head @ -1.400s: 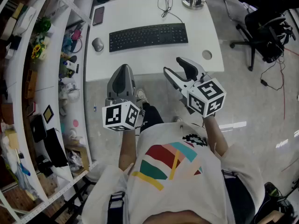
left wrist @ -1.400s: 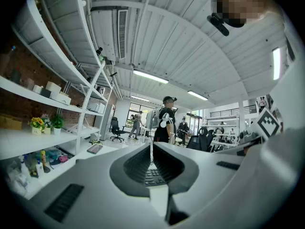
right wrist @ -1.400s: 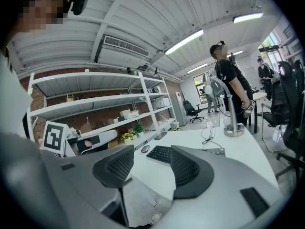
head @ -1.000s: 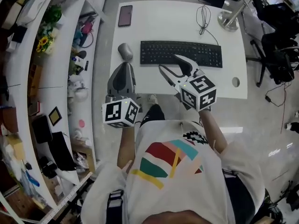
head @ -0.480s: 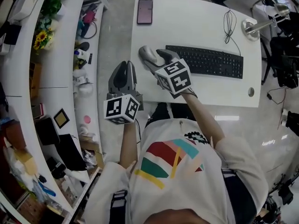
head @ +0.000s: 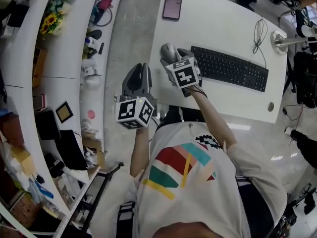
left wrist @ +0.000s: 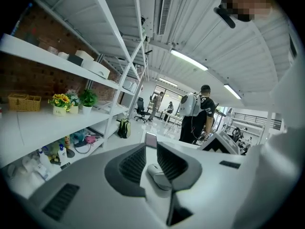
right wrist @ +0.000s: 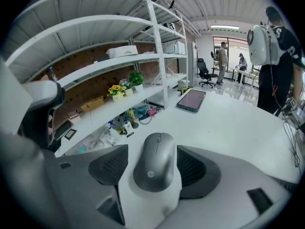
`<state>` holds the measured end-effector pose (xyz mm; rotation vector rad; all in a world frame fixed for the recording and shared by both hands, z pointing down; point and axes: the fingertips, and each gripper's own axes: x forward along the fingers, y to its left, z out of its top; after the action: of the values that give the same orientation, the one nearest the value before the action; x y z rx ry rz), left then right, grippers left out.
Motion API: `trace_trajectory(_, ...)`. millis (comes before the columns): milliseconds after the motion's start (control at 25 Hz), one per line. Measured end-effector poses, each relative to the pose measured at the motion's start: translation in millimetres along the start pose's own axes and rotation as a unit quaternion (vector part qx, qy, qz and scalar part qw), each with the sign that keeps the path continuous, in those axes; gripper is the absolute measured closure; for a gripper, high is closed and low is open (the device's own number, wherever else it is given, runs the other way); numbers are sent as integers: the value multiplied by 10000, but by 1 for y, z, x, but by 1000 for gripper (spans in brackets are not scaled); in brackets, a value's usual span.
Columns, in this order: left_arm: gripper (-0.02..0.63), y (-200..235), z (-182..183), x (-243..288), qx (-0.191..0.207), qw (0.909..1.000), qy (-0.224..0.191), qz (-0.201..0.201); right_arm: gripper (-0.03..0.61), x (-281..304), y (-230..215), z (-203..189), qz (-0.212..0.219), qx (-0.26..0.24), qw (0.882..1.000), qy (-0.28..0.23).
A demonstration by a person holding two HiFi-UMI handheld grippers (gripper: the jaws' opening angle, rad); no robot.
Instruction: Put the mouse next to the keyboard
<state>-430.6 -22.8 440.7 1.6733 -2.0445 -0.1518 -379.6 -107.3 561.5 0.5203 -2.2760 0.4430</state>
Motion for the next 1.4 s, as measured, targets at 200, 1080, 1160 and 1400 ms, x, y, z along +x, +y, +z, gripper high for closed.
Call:
trace_trajectory(200,515,10,-6,0,-58,9999,96,47,282,23,-2,-12,-256,-223,9987,376)
trace_trajectory(1080,515,12,-16,9,-257,9992,239,-198,284,29,-8,-17,-406,-184,9971,613)
trace_trajectory(1160,515,13,-15,9,-276,9992,224,-206,284,27,-9,-14,-385,-111,9976,559)
trace_trajectory(1400,515,15,-7,8,-303,9993,119,-175,284,17,-4,-4,-327,-150,9985,404)
